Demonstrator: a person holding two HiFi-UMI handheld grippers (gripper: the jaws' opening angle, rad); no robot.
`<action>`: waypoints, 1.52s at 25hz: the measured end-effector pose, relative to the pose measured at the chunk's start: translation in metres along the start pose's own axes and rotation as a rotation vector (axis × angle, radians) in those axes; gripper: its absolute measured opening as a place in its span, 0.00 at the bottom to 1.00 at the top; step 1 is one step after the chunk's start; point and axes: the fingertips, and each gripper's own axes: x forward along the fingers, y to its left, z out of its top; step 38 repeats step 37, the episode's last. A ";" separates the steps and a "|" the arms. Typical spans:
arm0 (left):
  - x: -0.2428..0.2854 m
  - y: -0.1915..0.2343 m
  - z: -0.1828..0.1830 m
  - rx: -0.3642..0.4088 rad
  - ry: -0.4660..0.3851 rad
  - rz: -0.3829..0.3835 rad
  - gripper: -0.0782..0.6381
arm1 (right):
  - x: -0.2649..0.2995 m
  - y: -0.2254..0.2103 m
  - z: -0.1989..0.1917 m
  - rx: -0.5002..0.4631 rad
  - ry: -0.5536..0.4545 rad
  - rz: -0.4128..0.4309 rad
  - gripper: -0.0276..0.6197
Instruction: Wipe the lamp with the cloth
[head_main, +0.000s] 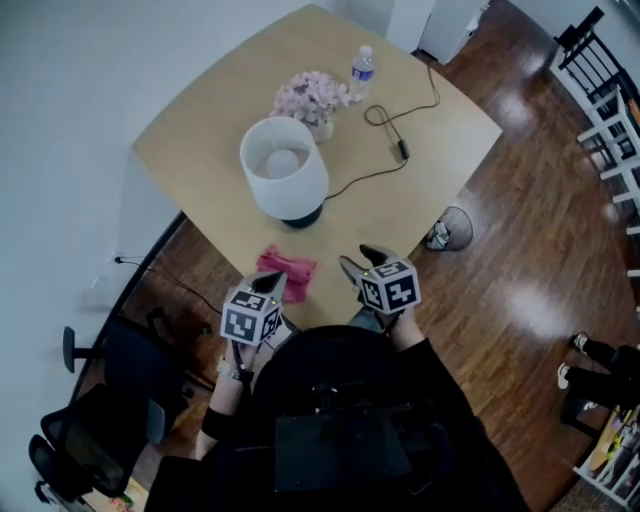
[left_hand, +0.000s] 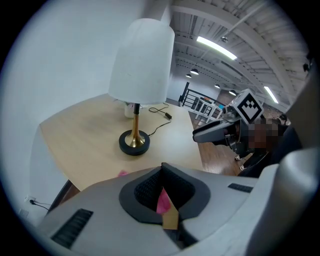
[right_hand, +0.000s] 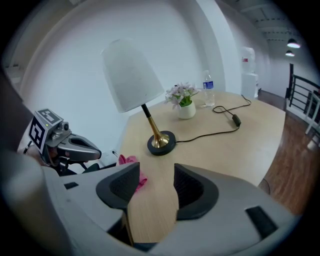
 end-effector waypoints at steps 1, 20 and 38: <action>0.001 0.000 0.000 0.002 0.000 -0.002 0.11 | -0.001 -0.001 0.000 -0.003 -0.003 -0.005 0.37; -0.002 0.005 0.004 -0.001 -0.009 0.009 0.11 | -0.004 0.004 0.001 -0.118 0.009 0.000 0.05; -0.002 0.012 0.000 -0.017 -0.004 0.025 0.11 | 0.004 0.006 0.001 -0.137 0.028 0.018 0.05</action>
